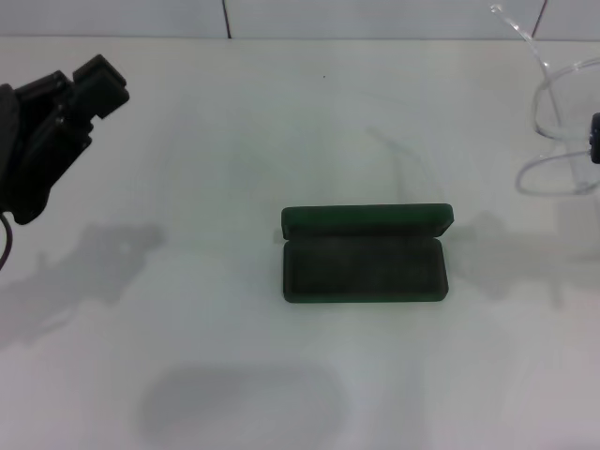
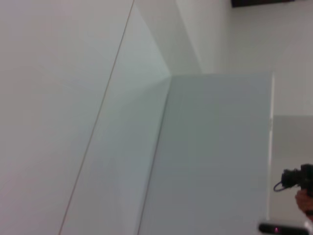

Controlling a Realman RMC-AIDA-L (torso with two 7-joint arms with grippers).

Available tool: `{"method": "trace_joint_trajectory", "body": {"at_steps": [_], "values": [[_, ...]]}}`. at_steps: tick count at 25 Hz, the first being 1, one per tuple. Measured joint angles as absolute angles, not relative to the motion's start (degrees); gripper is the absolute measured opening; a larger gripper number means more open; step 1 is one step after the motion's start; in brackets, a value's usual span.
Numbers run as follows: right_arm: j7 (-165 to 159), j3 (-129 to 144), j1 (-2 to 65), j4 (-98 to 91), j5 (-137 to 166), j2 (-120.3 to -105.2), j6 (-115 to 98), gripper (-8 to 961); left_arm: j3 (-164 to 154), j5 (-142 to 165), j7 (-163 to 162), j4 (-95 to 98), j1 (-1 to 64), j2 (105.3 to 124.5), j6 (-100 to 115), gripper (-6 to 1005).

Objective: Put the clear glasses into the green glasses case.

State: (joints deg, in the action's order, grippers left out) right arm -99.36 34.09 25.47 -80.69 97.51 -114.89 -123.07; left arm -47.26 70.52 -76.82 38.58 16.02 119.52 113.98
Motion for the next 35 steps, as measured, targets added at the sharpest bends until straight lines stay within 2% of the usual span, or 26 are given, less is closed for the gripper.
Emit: {"method": "trace_joint_trajectory", "body": {"at_steps": [10, 15, 26, 35], "values": [[-88.7, 50.4, 21.7, -74.9, 91.8, -115.84, -122.9, 55, -50.4, 69.1, -77.9, 35.6, 20.4, 119.53, 115.4, 79], [-87.8, 52.7, 22.3, -73.0, 91.5, -115.78, -122.9, 55, -53.2, 66.7, -77.6, 35.9, 21.9, 119.44, 115.6, 79], [-86.4, 55.8, 23.6, -70.8, 91.8, -115.76, -121.7, 55, -53.4, 66.9, -77.5, 35.8, 29.5, 119.53, 115.5, 78], [-85.5, 55.8, 24.4, -69.3, 91.9, -115.32, -118.4, 55, -58.6, 66.6, -76.5, 35.5, 30.0, 119.78, 115.1, 78]]}}
